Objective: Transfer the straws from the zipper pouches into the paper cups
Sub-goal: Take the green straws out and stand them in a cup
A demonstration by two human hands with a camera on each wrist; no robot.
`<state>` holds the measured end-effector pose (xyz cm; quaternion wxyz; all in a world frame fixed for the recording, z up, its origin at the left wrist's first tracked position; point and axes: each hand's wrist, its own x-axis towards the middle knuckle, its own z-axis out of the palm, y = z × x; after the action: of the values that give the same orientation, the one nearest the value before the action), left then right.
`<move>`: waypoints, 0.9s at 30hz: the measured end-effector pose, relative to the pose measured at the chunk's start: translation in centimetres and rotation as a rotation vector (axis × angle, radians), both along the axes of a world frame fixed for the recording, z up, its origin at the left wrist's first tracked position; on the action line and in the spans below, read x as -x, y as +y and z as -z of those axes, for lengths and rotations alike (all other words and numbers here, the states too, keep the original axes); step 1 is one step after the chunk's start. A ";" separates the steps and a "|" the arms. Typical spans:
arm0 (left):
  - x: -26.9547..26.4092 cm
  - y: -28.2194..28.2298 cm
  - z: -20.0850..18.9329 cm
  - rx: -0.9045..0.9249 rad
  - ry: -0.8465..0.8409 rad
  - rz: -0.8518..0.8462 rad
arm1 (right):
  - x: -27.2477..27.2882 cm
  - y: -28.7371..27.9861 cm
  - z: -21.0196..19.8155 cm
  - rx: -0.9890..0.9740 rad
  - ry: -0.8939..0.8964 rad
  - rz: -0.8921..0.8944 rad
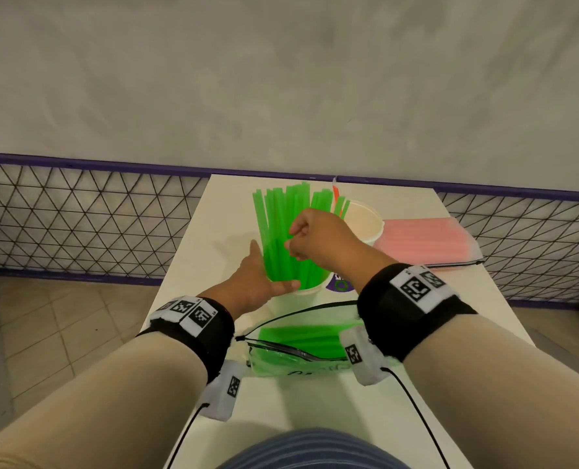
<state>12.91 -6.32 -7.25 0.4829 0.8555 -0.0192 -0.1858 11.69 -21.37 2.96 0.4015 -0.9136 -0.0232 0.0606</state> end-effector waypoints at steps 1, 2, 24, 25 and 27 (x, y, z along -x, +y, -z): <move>0.2 0.3 0.0 0.015 0.019 -0.023 | 1.0 -0.4 -0.8 -0.074 0.024 -0.068; 0.4 0.8 -0.1 0.045 0.024 -0.035 | 1.9 -0.8 -1.4 -0.100 0.054 -0.166; 7.8 3.2 7.3 -0.229 -0.038 0.352 | 9.0 0.1 11.8 0.753 -0.097 -0.582; 7.8 3.1 7.2 -0.251 -0.055 0.357 | 9.2 0.1 11.6 0.753 -0.102 -0.577; 8.4 2.8 5.5 -0.251 -0.078 0.358 | 9.4 0.0 11.2 0.752 -0.108 -0.579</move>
<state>4.54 -3.56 -12.80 0.3308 0.8985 -0.1662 -0.2361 2.31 -21.33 -8.26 0.0077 -0.9533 -0.2741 0.1264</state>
